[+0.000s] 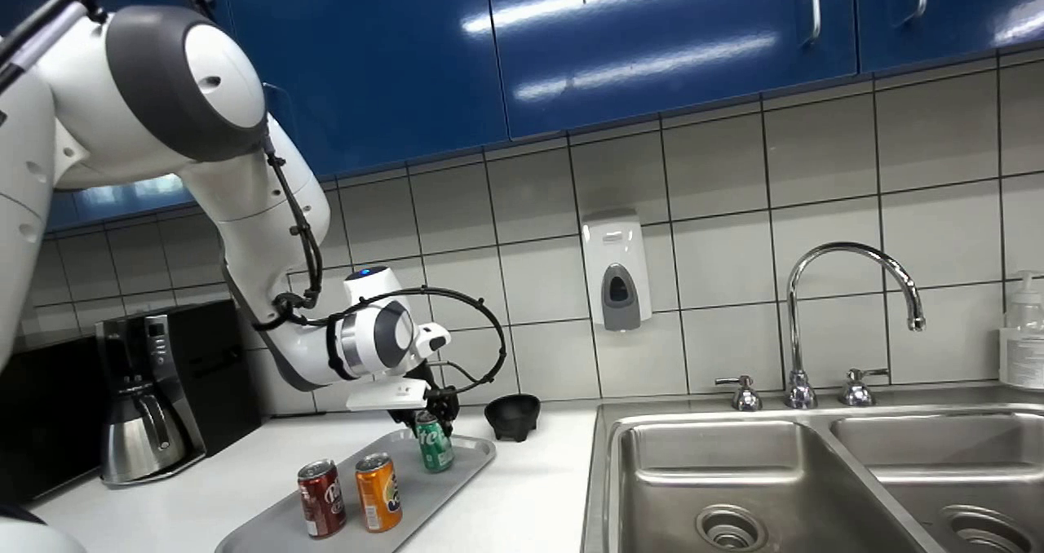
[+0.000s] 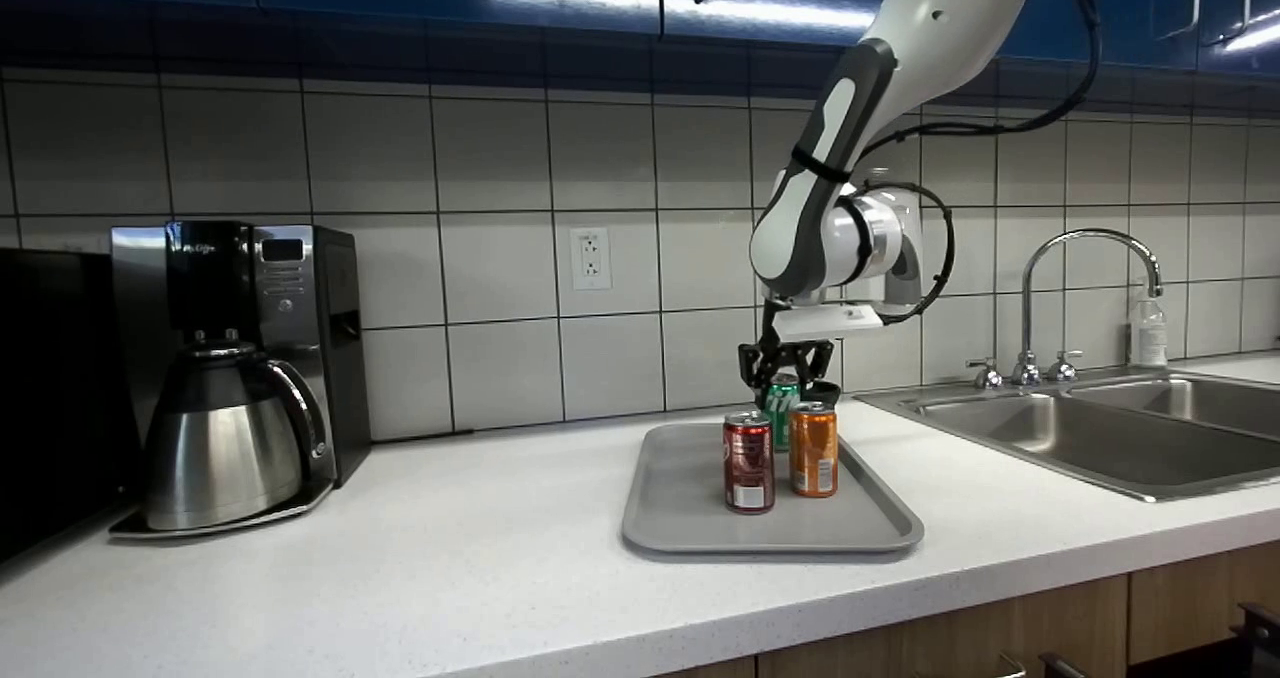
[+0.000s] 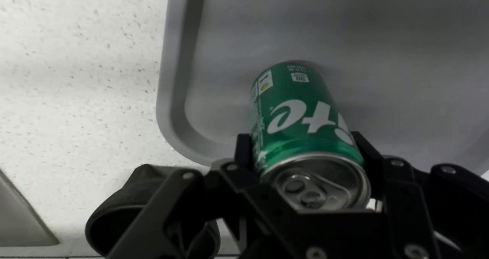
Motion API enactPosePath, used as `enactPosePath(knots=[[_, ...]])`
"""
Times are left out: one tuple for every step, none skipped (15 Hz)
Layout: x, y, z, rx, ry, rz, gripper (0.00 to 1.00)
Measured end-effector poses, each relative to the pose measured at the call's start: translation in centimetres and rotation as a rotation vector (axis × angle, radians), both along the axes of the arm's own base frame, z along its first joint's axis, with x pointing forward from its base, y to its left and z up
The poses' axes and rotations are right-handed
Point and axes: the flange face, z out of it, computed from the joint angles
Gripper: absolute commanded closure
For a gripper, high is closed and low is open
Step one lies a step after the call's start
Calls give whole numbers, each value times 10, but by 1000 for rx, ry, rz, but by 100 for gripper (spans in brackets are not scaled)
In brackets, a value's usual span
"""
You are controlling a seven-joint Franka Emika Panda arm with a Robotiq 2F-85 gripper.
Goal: Put the two cans on the tray
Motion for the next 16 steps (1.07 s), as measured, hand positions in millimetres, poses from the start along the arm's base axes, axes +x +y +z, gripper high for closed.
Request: enactPosePath(knots=[[5, 1, -3, -2, -2, 1, 62], [9, 1, -5, -4, -4, 1, 62], [13, 1, -6, -6, -8, 1, 62], [17, 1, -6, -8, -12, 0, 12], [20, 1, -5, -11, -16, -1, 11], [22, 1, -6, -13, -19, -1, 5], [25, 1, -6, -16, -22, -3, 1], [27, 1, -6, -19, -26, -6, 0], [29, 1, -6, -20, -29, -8, 0], [31, 1, -6, -21, -32, -9, 0], [32, 0, -5, -23, -34, -11, 0], [32, 0, -5, -24, -35, -12, 0], [33, 0, -5, -24, -37, -13, 0], [34, 0, -4, -25, -39, -13, 0], [34, 0, -3, -26, -41, -14, 0], [35, 1, -1, -26, -45, -13, 0]])
